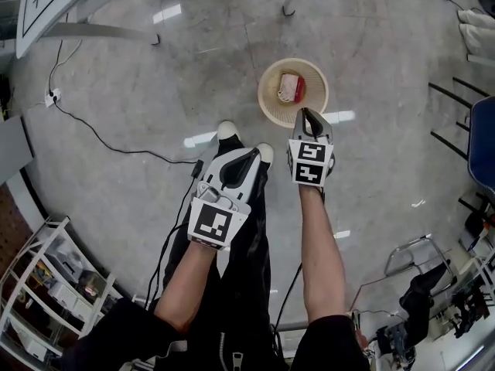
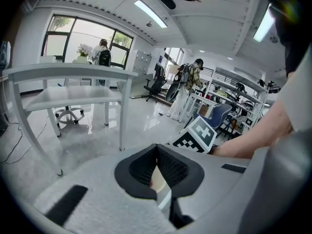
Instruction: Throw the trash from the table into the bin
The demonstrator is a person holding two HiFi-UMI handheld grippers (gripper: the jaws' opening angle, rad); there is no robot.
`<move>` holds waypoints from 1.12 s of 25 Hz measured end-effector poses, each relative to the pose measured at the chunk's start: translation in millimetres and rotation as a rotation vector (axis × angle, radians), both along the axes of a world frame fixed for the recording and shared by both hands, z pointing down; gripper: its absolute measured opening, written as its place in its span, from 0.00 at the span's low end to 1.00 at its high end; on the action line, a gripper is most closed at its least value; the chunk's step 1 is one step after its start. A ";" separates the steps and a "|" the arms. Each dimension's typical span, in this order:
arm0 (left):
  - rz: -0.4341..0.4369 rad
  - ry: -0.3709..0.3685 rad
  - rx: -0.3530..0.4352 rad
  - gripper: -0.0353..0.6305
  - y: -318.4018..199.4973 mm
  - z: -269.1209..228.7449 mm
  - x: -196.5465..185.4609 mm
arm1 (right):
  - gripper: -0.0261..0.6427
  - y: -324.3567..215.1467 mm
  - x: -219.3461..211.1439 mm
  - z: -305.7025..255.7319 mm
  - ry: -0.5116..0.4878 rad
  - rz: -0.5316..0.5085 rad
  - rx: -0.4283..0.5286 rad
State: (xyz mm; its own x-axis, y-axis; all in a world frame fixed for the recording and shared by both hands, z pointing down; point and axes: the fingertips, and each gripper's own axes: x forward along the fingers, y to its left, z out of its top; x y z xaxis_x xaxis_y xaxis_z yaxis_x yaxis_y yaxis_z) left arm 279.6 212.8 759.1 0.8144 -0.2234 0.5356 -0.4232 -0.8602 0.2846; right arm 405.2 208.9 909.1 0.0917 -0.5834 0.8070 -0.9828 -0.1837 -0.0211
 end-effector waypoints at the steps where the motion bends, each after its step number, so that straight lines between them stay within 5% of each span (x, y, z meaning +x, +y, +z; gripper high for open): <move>1: 0.000 0.006 0.012 0.06 -0.6 -10.3 -0.7 | 0.07 1.5 -1.3 -9.1 -0.001 0.004 0.008; 8: 0.021 0.042 0.076 0.06 0.5 -78.7 3.5 | 0.07 10.1 -7.6 -92.1 -0.013 0.034 0.093; 28: 0.039 0.157 0.283 0.06 -21.8 -281.0 -3.9 | 0.06 41.6 -72.4 -418.9 -0.004 -0.091 0.502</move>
State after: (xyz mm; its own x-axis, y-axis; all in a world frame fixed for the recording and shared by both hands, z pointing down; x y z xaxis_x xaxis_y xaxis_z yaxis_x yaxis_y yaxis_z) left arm 275.7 191.0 478.1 0.8932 -0.3121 0.3237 -0.3579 -0.9293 0.0913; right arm 332.8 250.5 490.1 0.0196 -0.9046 0.4258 -0.9941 -0.0632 -0.0886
